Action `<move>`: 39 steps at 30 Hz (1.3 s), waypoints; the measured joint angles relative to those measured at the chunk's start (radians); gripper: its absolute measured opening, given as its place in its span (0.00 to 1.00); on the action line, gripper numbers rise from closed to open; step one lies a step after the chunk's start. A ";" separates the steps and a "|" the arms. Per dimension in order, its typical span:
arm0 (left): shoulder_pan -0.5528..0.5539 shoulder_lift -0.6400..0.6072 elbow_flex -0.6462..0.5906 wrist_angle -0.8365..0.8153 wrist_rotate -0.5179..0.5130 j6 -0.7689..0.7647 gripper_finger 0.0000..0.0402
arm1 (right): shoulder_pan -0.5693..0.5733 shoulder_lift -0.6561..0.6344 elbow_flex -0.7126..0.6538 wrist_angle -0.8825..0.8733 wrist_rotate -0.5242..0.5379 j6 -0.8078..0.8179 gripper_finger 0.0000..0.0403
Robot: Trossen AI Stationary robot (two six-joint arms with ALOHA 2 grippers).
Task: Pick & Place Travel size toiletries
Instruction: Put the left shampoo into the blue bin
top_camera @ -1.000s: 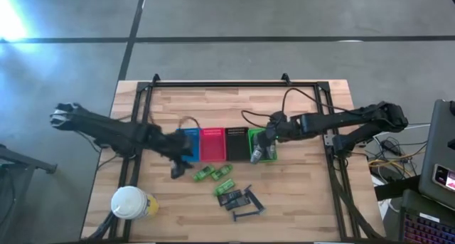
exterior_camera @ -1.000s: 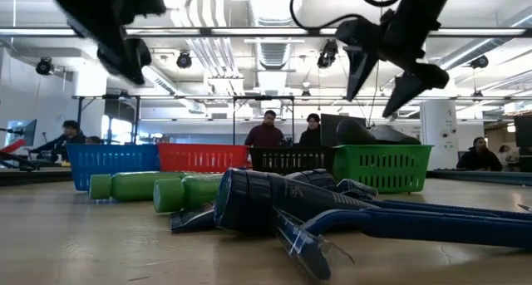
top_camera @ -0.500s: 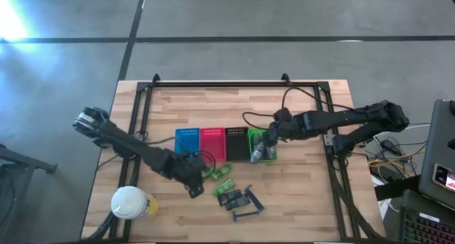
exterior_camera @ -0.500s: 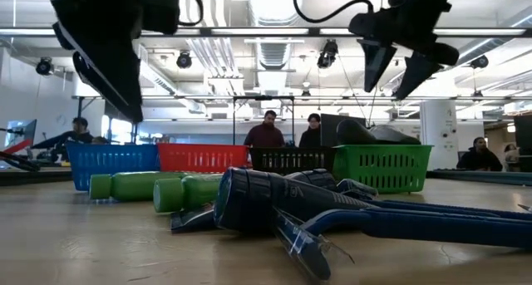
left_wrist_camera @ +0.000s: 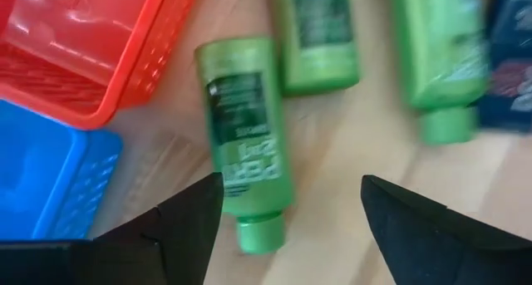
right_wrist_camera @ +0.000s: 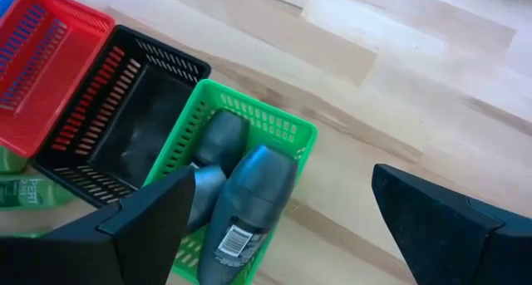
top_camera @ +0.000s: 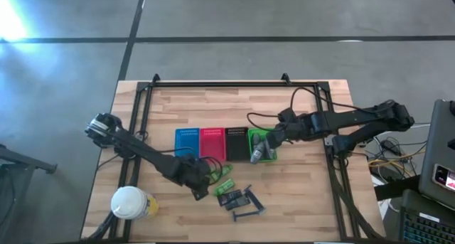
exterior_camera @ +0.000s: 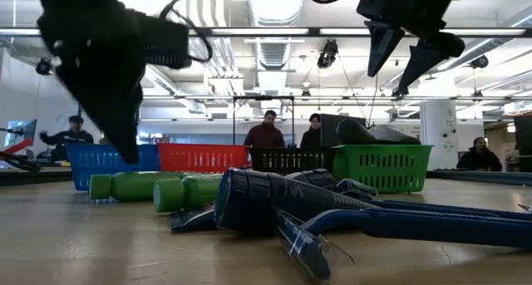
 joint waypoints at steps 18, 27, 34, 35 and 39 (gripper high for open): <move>0.049 0.000 -0.170 0.224 -0.034 0.052 0.72 | 0.000 -0.001 -0.001 0.001 0.024 0.001 0.90; 0.057 0.001 -0.198 0.272 -0.038 0.013 0.66 | 0.000 -0.001 -0.002 0.001 0.026 0.003 0.90; 0.049 0.001 -0.184 0.273 -0.018 0.063 0.41 | 0.000 -0.001 -0.002 0.001 0.026 -0.004 0.90; 0.049 0.001 -0.178 0.279 0.001 0.069 0.38 | 0.000 -0.001 -0.002 0.001 0.026 -0.004 0.90; 0.040 -0.023 -0.132 0.265 0.102 0.082 0.37 | 0.000 -0.001 -0.002 -0.002 0.025 -0.007 0.90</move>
